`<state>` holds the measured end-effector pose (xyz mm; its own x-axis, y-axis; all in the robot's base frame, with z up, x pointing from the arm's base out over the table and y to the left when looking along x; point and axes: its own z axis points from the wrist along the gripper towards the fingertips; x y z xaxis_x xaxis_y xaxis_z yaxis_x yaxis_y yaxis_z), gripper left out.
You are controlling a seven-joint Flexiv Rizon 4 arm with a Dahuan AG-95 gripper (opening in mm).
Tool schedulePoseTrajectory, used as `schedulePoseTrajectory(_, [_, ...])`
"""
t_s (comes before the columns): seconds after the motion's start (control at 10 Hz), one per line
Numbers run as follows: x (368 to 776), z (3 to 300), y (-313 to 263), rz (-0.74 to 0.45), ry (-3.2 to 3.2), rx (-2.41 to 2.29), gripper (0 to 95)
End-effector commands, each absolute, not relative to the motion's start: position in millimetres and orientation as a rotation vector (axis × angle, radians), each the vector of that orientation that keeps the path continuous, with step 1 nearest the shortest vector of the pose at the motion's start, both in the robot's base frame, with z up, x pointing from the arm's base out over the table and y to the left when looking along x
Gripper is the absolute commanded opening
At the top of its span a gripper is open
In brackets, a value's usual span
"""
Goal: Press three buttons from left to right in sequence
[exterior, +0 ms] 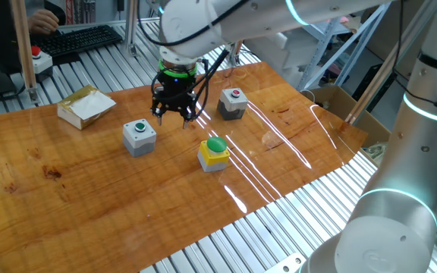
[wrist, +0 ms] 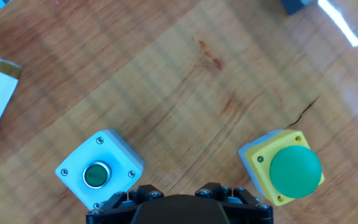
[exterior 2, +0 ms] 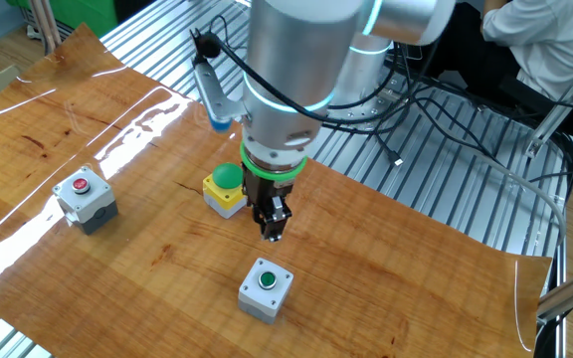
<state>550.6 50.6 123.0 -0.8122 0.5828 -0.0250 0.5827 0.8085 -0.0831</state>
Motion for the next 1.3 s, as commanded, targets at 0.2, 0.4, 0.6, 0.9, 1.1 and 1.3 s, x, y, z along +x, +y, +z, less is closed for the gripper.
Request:
schedulePoseTrajectory(0.2, [550.3,122.9,50.2,0.043,-3.022,-0.755,57.0])
schedulePoseTrajectory(0.4, [550.3,122.9,50.2,0.008,-3.024,-0.752,57.0])
schedulePoseTrajectory(0.6, [552.8,120.6,56.5,0.004,-3.024,-0.796,57.0])
schedulePoseTrajectory(0.9, [562.1,119.1,67.9,-0.021,-3.019,-0.832,57.0])
schedulePoseTrajectory(1.1, [571.5,118.0,74.9,-0.034,-3.015,-0.853,57.0])
schedulePoseTrajectory(1.3, [578.5,113.7,79.1,-0.047,-3.021,-0.864,57.0])
